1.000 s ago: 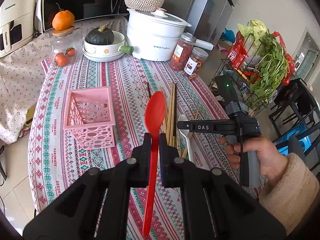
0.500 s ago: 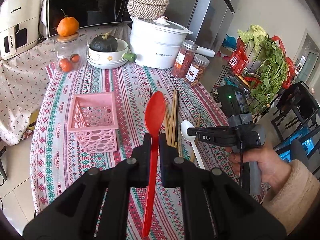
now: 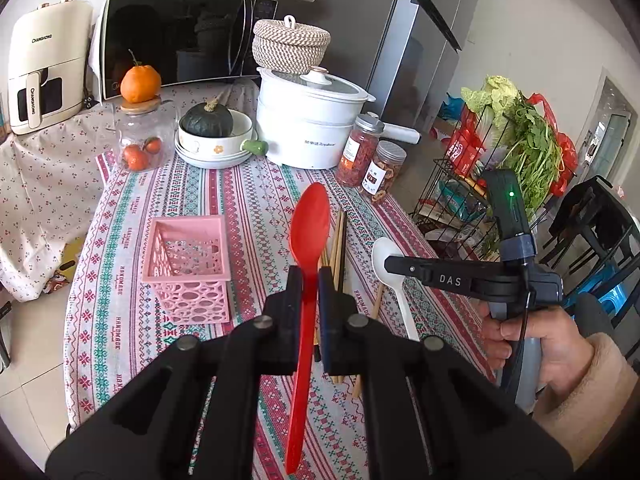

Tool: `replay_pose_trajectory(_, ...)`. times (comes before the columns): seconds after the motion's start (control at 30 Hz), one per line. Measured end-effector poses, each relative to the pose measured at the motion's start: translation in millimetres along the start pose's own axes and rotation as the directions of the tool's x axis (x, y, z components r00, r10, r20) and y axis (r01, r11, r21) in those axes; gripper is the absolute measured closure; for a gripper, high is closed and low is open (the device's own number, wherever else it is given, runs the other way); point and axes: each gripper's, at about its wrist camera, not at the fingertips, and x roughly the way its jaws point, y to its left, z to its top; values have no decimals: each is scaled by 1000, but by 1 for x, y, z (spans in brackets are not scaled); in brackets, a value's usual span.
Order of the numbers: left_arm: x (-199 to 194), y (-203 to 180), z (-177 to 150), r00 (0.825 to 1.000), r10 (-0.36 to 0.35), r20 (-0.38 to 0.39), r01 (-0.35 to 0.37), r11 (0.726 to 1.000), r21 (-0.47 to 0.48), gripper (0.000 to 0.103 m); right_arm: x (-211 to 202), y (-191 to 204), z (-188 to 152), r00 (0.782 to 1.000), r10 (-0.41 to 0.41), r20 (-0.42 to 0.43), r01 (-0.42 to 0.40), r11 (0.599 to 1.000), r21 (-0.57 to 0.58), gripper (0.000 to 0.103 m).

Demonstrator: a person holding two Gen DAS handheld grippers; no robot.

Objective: Organize utensils
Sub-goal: 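Grasp the white spoon with the right tool while the left tool holds the red spoon up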

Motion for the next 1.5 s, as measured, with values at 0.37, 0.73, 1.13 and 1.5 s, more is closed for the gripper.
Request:
replay_pose_trajectory(0.37,3,0,-2,1000,-8,-13,8,1000,1,94,16,-6,6,999,17,-48,-16,1000,24,68)
replay_pose_trajectory(0.73,4,10,-1,1000,-9,-30,8,1000,-17,94,60,-11,8,983,-103,-150,107,994,15,50)
replay_pose_trajectory(1.13,6,13,-4,999,1,-36,-2,1000,-27,94,95,1,2,955,-242,-173,229,969,-92,67)
replay_pose_trajectory(1.5,-26,30,42,944,108,312,-113,994,-2,94,33,12,14,990,-139,-14,139,990,-20,67)
